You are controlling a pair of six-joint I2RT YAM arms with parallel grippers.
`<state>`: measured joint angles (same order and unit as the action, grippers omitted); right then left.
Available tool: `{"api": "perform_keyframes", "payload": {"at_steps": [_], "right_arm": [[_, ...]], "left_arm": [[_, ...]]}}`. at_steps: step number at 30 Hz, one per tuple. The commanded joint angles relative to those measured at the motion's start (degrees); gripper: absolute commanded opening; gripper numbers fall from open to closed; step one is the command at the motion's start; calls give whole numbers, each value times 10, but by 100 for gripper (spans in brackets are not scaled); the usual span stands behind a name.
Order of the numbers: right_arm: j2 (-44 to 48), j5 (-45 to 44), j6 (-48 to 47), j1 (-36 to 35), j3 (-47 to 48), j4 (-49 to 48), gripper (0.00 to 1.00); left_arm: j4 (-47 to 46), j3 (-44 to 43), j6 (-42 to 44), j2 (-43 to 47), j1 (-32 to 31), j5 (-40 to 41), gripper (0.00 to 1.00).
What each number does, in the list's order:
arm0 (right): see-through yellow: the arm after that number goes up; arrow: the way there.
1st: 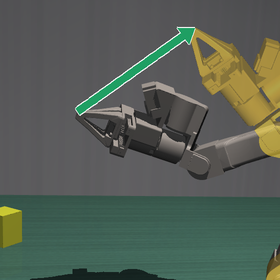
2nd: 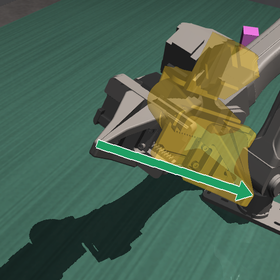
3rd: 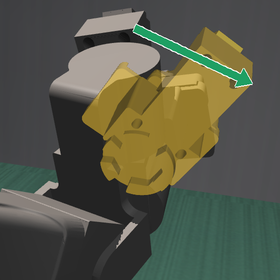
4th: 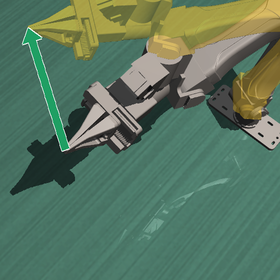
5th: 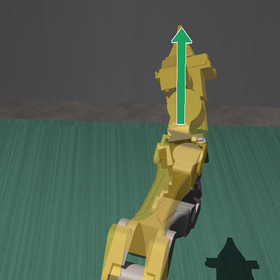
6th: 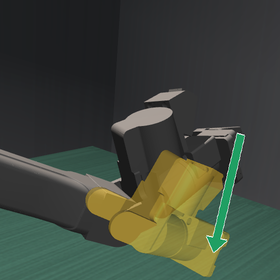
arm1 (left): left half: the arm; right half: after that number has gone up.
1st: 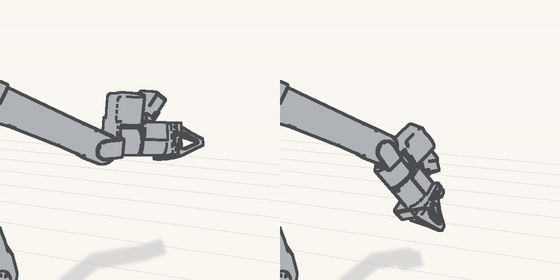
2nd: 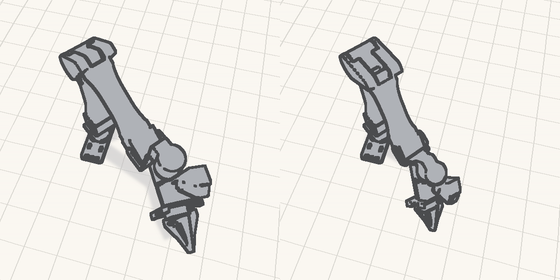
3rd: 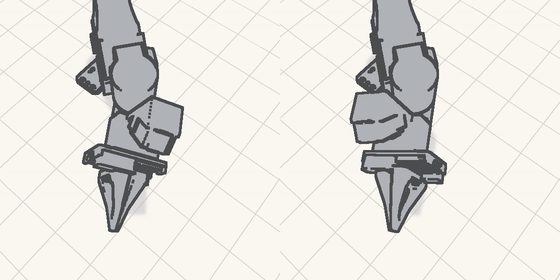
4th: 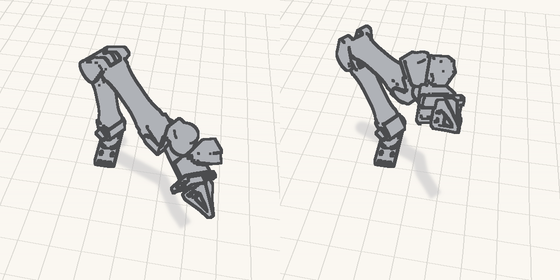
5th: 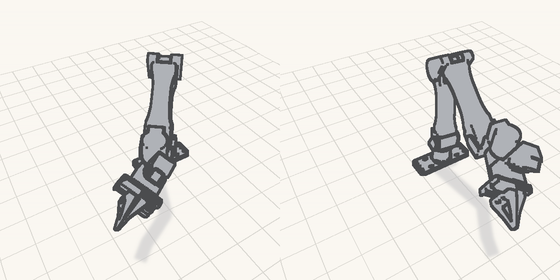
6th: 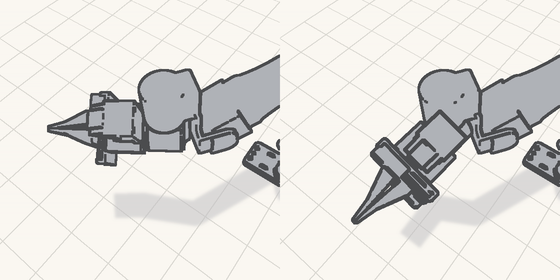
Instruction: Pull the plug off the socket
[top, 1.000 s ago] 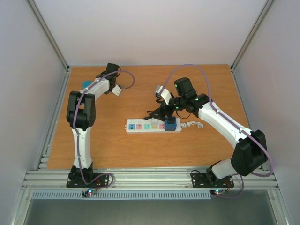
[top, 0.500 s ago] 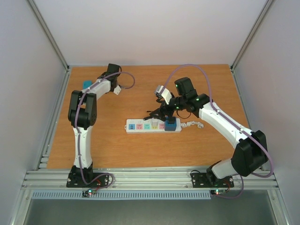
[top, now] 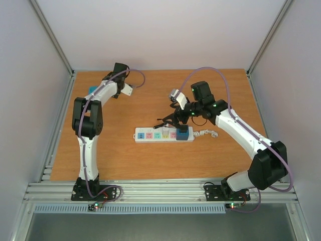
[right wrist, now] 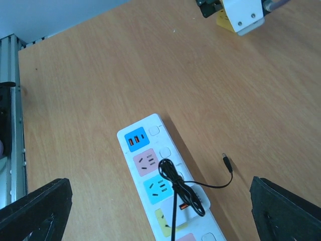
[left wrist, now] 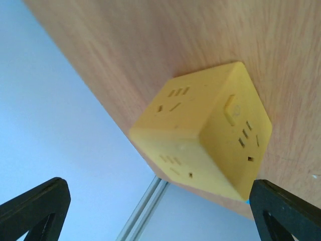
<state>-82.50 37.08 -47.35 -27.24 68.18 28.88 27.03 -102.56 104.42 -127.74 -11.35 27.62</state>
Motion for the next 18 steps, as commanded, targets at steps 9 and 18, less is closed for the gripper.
{"api": "perform_keyframes", "payload": {"at_steps": [9, 18], "right_arm": [[23, 59, -8, 68, 30, 33, 99], [33, 94, -108, 129, 32, 136, 98]], "left_arm": [[130, -21, -384, 156, 4, -269, 100], [41, 75, -635, 276, 12, -435, 100]]}}
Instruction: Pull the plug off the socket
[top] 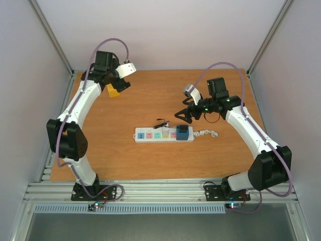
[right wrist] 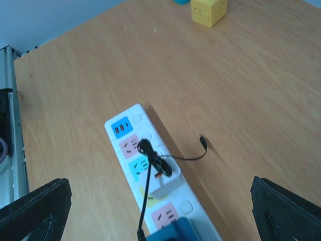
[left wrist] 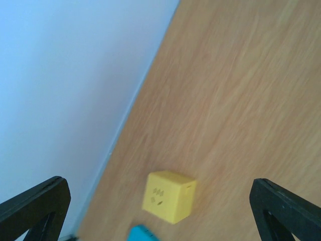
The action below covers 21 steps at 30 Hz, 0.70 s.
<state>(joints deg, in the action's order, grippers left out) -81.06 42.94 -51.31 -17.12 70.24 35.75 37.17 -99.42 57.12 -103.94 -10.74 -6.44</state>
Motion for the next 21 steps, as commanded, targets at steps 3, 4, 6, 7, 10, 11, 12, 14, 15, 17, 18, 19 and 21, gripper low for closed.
{"api": "perform_keyframes", "payload": {"at_steps": [3, 4, 6, 7, 10, 11, 12, 14, 15, 17, 18, 19, 21], "right_arm": [[27, 58, -131, 60, -3, 110, 98], [28, 61, -155, 71, -10, 122, 98], [29, 54, -201, 89, -27, 139, 98], [26, 53, -221, 99, -34, 148, 97], [14, 56, -272, 120, -53, 173, 97], [13, 53, -286, 124, -62, 177, 97], [14, 49, -296, 125, -75, 173, 97], [19, 38, -317, 125, -109, 149, 97], [20, 34, -322, 125, -127, 134, 97], [18, 30, -328, 125, -153, 107, 97], [13, 29, -328, 125, -160, 97, 97], [8, 29, -329, 125, -166, 86, 97], [-5, 25, -329, 125, -174, 64, 97]], "left_arm": [[-101, 86, -255, 75, 7, -137, 100], [-114, 104, -281, 86, 7, -158, 100], [-139, 136, -330, 110, 8, -214, 100], [-150, 151, -353, 119, 8, -235, 100], [-159, 178, -394, 140, 10, -299, 100], [-162, 187, -400, 145, 11, -318, 100], [-168, 198, -406, 151, 11, -331, 100], [-182, 222, -425, 160, 11, -350, 100], [-184, 233, -429, 164, 11, -357, 100], [-186, 245, -434, 172, 12, -367, 100], [-187, 252, -434, 178, 12, -369, 100], [-193, 261, -434, 184, 12, -370, 100], [-209, 282, -442, 198, 13, -372, 100]]}}
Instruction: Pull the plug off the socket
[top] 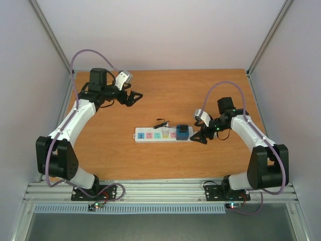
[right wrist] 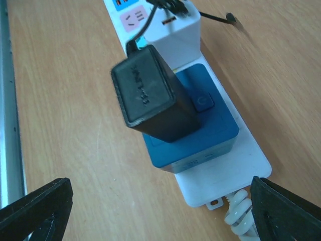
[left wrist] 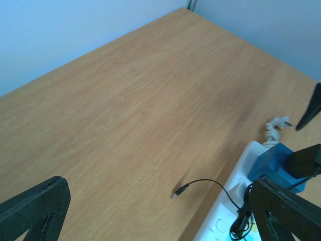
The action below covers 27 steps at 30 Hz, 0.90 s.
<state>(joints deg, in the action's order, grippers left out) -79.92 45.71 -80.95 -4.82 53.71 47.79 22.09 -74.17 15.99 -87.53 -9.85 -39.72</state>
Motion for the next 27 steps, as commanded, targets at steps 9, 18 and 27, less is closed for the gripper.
{"api": "perform_keyframes", "payload": {"at_steps": [9, 18, 27], "right_arm": [[-59, -16, -37, -16, -31, -143, 97], [-74, -52, -61, -65, -52, -193, 94], [-86, -80, -85, -104, -58, -217, 88]], "left_arm": [[-70, 94, -34, 79, 4, -73, 100], [-55, 133, -22, 101, 9, -109, 100], [-84, 159, -42, 107, 10, -104, 100]]}}
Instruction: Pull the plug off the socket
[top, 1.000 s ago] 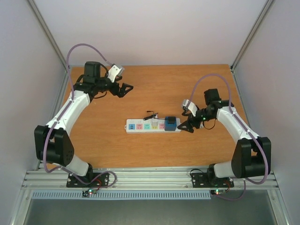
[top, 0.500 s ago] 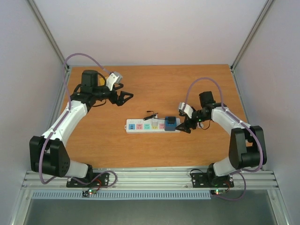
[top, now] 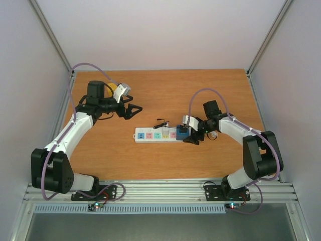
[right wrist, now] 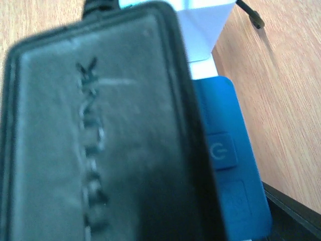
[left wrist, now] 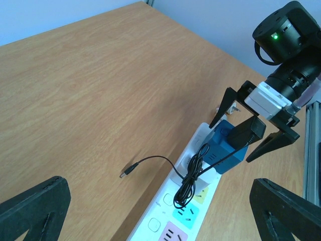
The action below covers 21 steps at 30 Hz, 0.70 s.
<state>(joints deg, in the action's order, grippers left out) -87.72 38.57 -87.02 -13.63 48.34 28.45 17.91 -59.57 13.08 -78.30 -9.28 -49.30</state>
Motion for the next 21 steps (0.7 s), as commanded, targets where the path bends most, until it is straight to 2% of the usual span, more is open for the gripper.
{"api": "perform_keyframes", "payload": {"at_steps": [1, 6, 12, 16, 21], "right_arm": [[-9, -9, -23, -18, -3, -25, 87], [-9, 0, -8, -35, -3, -28, 76], [-11, 10, 24, -50, -8, -54, 55], [-16, 13, 64, -66, -16, -85, 49], [-19, -20, 150, -108, -40, -171, 45]], "left_arm": [[-48, 15, -19, 14, 5, -3, 100], [-78, 30, -66, 22, 16, 24, 100], [-55, 36, -71, 24, 21, 75, 100], [-19, 41, -21, 27, 21, 80, 100], [-13, 81, 19, 38, 19, 116, 99]]}}
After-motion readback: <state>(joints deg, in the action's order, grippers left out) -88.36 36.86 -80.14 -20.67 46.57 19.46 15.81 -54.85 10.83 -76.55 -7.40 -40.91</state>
